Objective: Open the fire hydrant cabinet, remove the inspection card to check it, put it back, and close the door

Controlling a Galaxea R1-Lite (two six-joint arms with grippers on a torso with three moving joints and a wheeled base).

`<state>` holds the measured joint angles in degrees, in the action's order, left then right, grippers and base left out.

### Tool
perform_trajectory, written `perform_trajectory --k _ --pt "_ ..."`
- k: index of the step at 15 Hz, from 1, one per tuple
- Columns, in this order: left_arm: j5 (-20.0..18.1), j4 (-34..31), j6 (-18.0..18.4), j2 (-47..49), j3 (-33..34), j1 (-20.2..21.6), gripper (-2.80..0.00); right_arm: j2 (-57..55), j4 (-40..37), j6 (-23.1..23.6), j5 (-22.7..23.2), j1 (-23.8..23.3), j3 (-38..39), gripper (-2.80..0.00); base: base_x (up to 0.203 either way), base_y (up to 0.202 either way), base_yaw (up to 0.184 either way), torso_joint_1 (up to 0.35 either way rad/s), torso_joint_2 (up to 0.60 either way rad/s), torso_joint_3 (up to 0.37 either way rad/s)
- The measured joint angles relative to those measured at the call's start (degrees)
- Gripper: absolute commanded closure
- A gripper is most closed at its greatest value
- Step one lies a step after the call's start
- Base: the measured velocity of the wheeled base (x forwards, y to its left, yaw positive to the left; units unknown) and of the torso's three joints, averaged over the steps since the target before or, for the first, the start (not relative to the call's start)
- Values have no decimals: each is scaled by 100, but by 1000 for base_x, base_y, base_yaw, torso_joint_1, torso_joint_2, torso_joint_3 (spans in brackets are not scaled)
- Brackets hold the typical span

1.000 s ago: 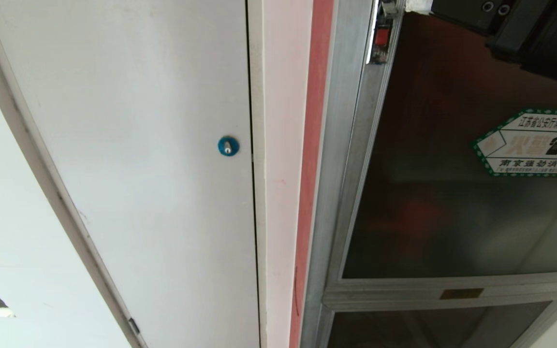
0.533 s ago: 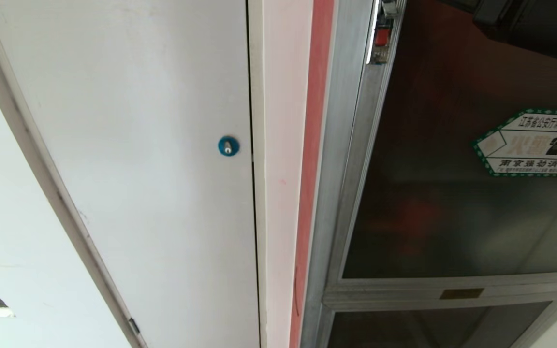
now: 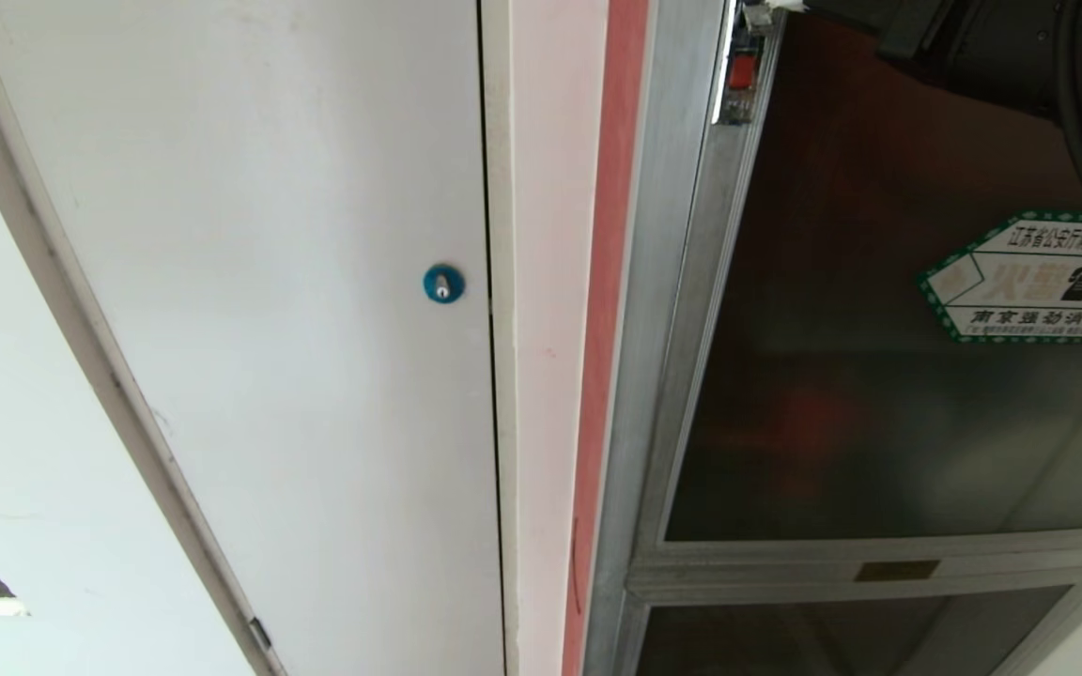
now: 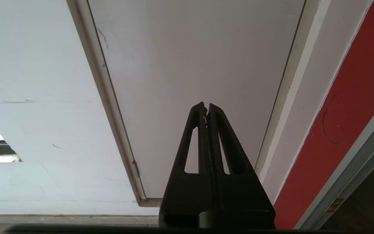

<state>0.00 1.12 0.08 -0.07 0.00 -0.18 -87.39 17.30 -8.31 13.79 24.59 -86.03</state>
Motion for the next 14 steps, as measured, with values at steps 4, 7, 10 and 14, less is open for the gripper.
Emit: perform_trajectory --k 4,7,10,14 --pt "0 0 0 0 0 0 0 -18 -2 7 1 43 0 0 0 0 0 0 0 0" --pt "-2 0 2 0 0 0 0 -21 0 18 1 49 0 0 0 0 0 0 0 0" --pt "0 0 2 0 0 0 0 -55 1 19 1 51 10 0 0 0 0 0 0 0" --pt "0 0 -1 0 0 0 0 -104 4 20 -3 51 39 0 0 0 0 0 0 0"
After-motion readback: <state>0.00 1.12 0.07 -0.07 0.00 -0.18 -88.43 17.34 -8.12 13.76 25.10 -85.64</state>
